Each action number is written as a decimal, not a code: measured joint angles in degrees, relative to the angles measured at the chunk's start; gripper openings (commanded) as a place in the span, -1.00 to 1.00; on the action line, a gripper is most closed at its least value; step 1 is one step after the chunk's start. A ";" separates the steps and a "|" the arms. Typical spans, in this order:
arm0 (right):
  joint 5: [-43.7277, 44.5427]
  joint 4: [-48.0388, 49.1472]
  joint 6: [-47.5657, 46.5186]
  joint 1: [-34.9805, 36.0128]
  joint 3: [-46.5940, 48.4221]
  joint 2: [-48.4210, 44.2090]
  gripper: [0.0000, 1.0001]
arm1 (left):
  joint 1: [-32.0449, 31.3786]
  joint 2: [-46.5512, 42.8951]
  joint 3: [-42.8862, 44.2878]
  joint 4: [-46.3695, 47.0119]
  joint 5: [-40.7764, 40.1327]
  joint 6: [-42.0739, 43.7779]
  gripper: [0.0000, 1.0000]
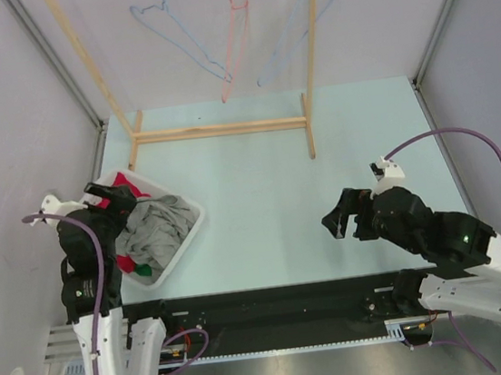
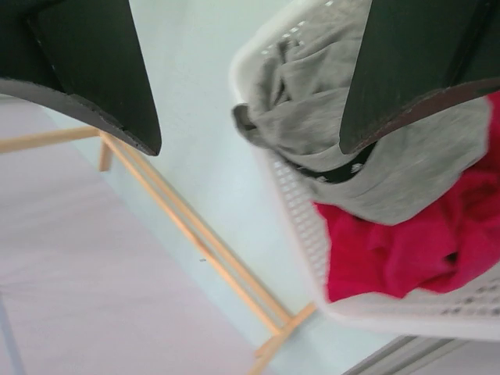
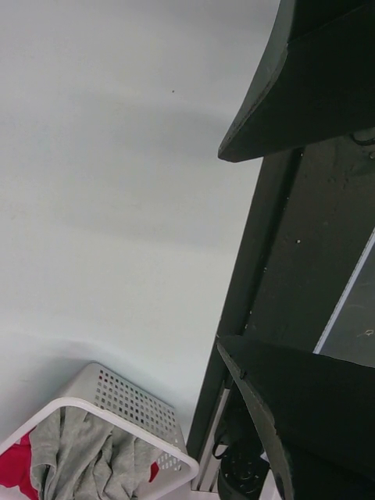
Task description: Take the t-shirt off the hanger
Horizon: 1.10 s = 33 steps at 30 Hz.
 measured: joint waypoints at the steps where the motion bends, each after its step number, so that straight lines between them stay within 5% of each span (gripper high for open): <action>1: -0.02 0.02 0.09 0.00 0.00 0.09 0.96 | 0.00 -0.46 0.13 1.64 1.84 0.02 0.99; 5: -0.02 0.81 0.70 0.00 -0.31 0.28 0.97 | -1.31 -0.46 -1.05 8.76 10.12 -0.48 0.99; 7: -0.02 1.49 1.40 0.00 -0.81 0.46 0.99 | -7.28 1.70 -1.64 11.87 11.74 -0.39 1.00; 14: 0.76 2.91 6.14 -0.15 -3.93 1.73 1.00 | -48.00 16.50 -1.95 19.19 7.93 3.91 1.00; 19: 2.23 3.39 13.11 -0.26 -10.12 -2.01 0.99 | -67.73 18.99 -8.17 23.34 2.12 6.88 0.99; 28: 2.73 11.15 20.15 -0.37 -32.39 -27.41 1.00 | -74.40 -5.49 -33.00 33.86 3.15 4.50 1.00; 33: 2.16 15.98 20.83 -0.37 -39.36 -32.81 0.99 | -74.51 -22.29 -43.52 37.75 5.60 0.98 0.99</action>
